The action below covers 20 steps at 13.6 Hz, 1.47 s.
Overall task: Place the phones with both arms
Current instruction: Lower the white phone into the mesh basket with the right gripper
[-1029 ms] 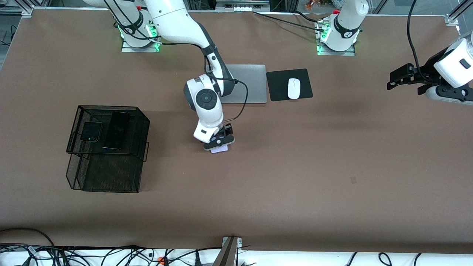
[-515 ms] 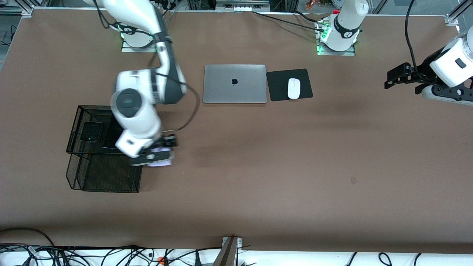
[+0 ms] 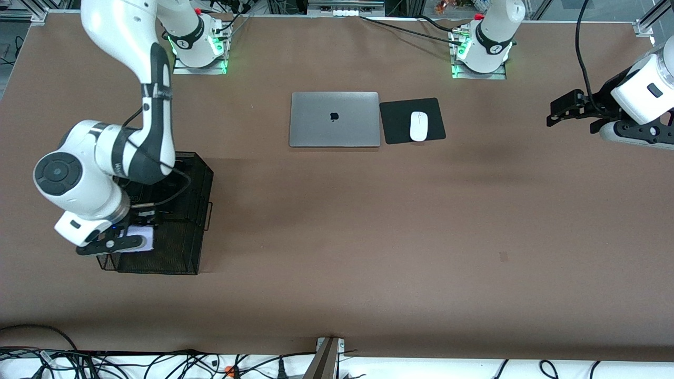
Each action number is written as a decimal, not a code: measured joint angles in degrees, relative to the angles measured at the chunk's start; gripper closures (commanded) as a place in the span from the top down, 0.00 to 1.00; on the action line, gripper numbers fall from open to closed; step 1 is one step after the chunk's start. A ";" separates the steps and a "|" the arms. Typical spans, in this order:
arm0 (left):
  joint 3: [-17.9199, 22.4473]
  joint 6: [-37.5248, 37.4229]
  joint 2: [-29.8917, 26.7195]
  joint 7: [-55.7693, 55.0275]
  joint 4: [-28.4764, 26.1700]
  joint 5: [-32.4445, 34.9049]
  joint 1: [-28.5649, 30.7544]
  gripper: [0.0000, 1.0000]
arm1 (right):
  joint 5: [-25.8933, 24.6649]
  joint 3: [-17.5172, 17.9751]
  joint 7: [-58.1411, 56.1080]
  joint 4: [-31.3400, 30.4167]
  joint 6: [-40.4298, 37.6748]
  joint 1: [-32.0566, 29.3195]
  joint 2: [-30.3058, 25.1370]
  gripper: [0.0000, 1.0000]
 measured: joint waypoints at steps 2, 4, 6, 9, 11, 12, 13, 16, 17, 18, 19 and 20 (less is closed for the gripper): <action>0.00 -0.02 0.00 0.00 0.01 0.00 0.01 1.00 | 0.53 0.10 0.00 -0.03 0.76 -1.30 1.38 0.00; 0.01 -0.55 0.00 0.00 0.02 0.00 0.02 1.00 | 0.73 0.94 0.00 -0.06 0.90 -2.95 2.22 0.00; 0.01 -0.96 0.00 0.00 0.02 0.00 0.03 1.00 | 0.75 3.59 -0.02 -0.16 0.91 -5.84 2.59 0.03; 0.04 -1.11 0.00 0.00 0.03 0.00 0.05 1.00 | 0.81 9.23 -0.38 -0.07 2.00 -12.12 3.17 0.07; 0.06 -1.14 0.00 0.00 0.03 0.00 0.06 1.00 | 0.82 10.49 -0.44 0.01 2.18 -13.76 3.23 0.19; 0.06 -1.16 0.00 0.00 0.03 0.00 0.07 1.00 | 0.82 10.57 -0.44 0.02 2.18 -13.81 3.23 0.41; 0.06 -1.20 0.00 0.00 0.03 0.00 0.07 1.00 | 0.82 10.65 -0.44 0.05 2.18 -13.81 3.23 0.77; 0.08 -1.26 0.00 0.00 0.03 0.00 0.13 1.00 | 3.93 10.79 -0.79 0.05 1.96 -13.80 3.23 0.96; 0.08 -1.26 0.00 0.00 0.03 0.00 0.18 1.00 | 4.99 10.79 -0.97 0.05 1.95 -13.78 3.23 0.96; 0.08 -1.27 0.00 0.00 0.03 0.00 0.22 1.00 | 5.25 10.80 -1.03 0.05 1.94 -13.78 3.23 0.96; 0.08 -1.27 0.00 0.00 0.03 0.00 0.24 1.00 | 5.26 10.81 -1.07 0.05 1.93 -13.77 3.23 0.96; 0.08 -1.27 0.00 0.00 0.03 0.00 0.25 1.00 | 5.26 10.82 -1.47 0.06 1.93 -13.76 3.23 0.96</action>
